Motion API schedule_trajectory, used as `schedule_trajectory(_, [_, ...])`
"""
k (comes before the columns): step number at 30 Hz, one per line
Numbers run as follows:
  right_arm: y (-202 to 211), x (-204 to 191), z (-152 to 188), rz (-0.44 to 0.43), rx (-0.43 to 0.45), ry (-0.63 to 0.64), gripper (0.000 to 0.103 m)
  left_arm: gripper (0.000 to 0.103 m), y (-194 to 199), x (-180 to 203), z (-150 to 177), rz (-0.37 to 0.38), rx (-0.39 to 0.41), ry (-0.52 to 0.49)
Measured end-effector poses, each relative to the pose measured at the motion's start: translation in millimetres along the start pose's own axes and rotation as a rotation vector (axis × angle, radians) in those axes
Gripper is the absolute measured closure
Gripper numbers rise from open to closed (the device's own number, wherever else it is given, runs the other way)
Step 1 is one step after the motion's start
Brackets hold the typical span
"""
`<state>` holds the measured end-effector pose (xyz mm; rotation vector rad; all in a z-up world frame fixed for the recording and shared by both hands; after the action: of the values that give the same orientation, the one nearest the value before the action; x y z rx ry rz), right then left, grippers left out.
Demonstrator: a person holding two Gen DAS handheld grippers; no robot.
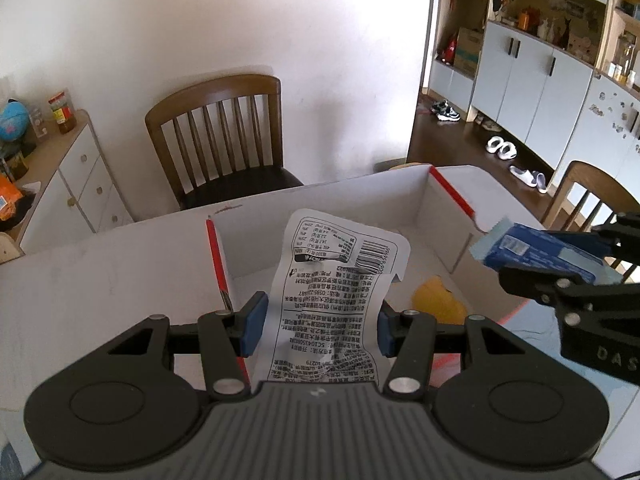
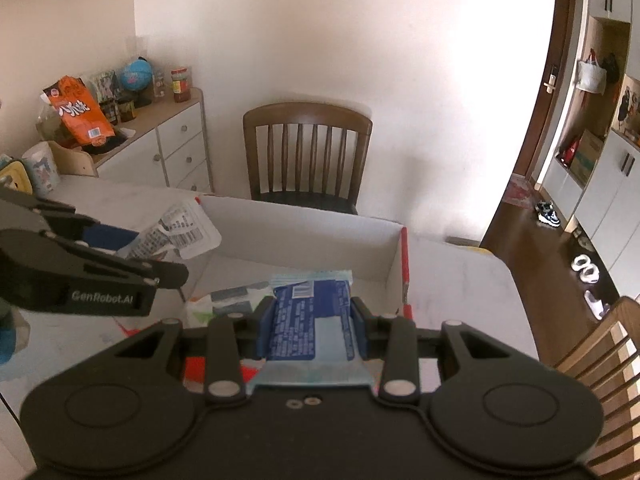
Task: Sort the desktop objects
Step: 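Lift the sachet and blue packet with both grippers toward the red shoebox, then lower the sachet and blue packet with both grippers into the box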
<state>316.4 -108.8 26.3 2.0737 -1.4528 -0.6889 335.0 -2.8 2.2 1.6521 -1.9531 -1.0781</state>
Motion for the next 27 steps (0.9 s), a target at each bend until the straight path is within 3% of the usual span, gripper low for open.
schedule_trajectory(10, [-40.3,-4.8,-8.2,-0.008,-0.046,0.020,0.065,0.050,-51.0,-18.1,-16.3,0.026,-0.072,-0.040])
schedule_trajectory(13, [-50.4,-4.7,-8.6,-0.014,-0.057,0.020,0.065,0.050,-62.1,-22.1,-19.8,-0.004,-0.074,-0.084])
schedule_trajectory(27, [-88.3,-11.0,1.4,-0.035,-0.153,0.020,0.065,0.050,-115.4,-14.6,-27.6,0.064,-0.147,-0.162])
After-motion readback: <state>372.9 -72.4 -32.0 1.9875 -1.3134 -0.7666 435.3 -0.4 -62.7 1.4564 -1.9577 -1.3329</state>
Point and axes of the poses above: each gripper's, at about its wrist camera, not at the fingertips, and y roughly against the way its jaws point, x to its right, z to its underside, the point moved 6 cm from there along -y, roughly the way its jaws point, and after that the axes turned 15 degrees about -y, right-handed, at the moved point
